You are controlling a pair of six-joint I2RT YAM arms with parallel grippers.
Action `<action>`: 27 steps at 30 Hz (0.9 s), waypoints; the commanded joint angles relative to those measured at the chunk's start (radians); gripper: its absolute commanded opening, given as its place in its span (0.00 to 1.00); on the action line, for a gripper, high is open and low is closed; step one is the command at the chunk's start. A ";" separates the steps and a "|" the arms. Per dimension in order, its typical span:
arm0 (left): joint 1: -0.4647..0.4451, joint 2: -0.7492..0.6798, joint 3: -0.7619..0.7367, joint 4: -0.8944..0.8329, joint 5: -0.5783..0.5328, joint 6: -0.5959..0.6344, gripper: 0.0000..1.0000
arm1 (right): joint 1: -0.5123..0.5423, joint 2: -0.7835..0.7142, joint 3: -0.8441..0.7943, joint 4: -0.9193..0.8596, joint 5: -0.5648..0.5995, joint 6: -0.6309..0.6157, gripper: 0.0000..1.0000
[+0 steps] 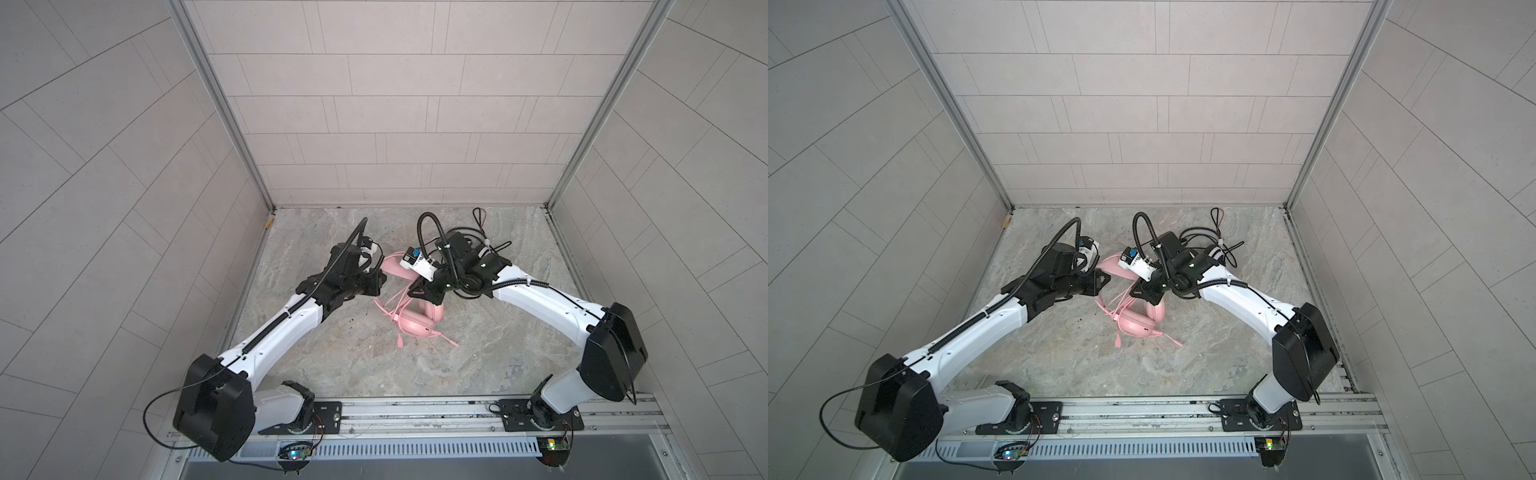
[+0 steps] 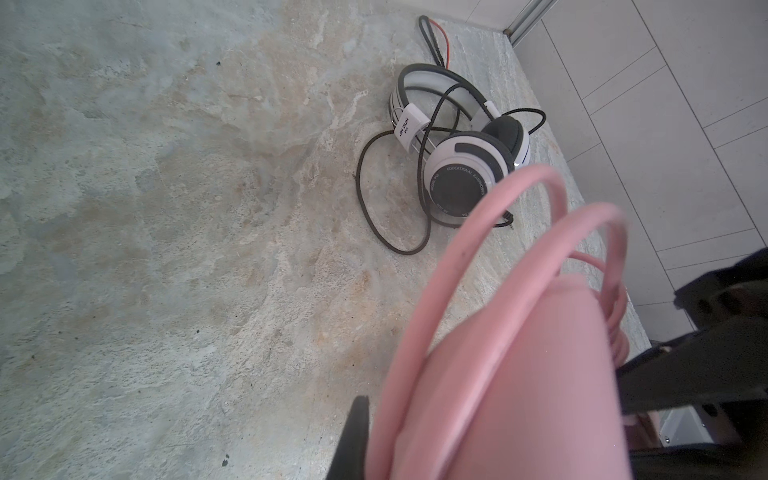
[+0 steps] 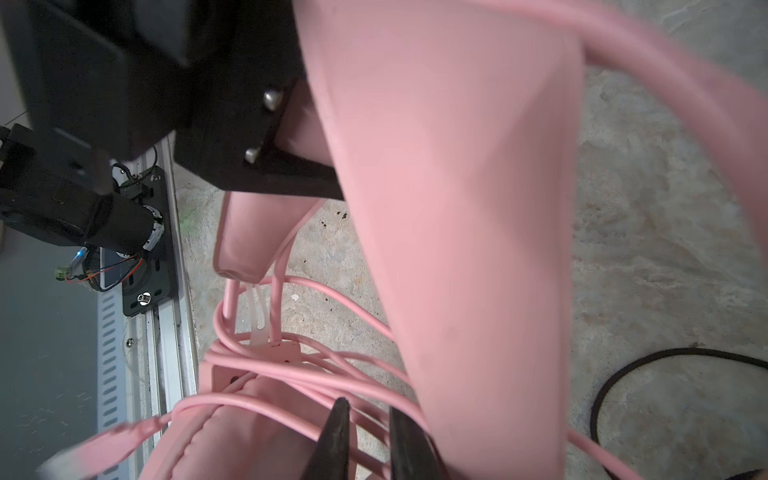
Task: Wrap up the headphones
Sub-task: 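Set the wrapped pink headset on the table and open both grippers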
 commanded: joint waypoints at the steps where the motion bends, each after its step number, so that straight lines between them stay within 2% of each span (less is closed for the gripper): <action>1: 0.009 -0.050 0.021 0.017 0.178 -0.040 0.00 | -0.028 -0.025 -0.034 0.034 0.124 0.017 0.20; 3: 0.014 -0.037 0.020 0.008 0.177 -0.043 0.00 | -0.024 -0.042 -0.045 0.052 0.130 0.032 0.20; 8: 0.048 0.030 -0.012 -0.017 0.065 -0.073 0.00 | -0.017 -0.043 -0.047 0.072 0.149 0.061 0.20; 11: 0.084 0.107 -0.050 0.059 0.097 -0.092 0.00 | -0.016 -0.037 -0.059 0.088 0.172 0.072 0.20; 13: 0.113 0.173 -0.068 0.148 0.206 -0.115 0.00 | -0.016 -0.047 -0.077 0.107 0.198 0.084 0.21; 17: 0.133 0.245 -0.106 0.295 0.283 -0.184 0.00 | -0.034 -0.107 -0.106 0.131 0.259 0.146 0.22; 23: 0.239 0.242 -0.173 0.455 0.291 -0.314 0.00 | -0.120 -0.202 -0.194 0.224 0.296 0.259 0.25; 27: 0.298 0.244 -0.162 0.471 0.230 -0.375 0.00 | -0.165 -0.214 -0.246 0.262 0.359 0.325 0.26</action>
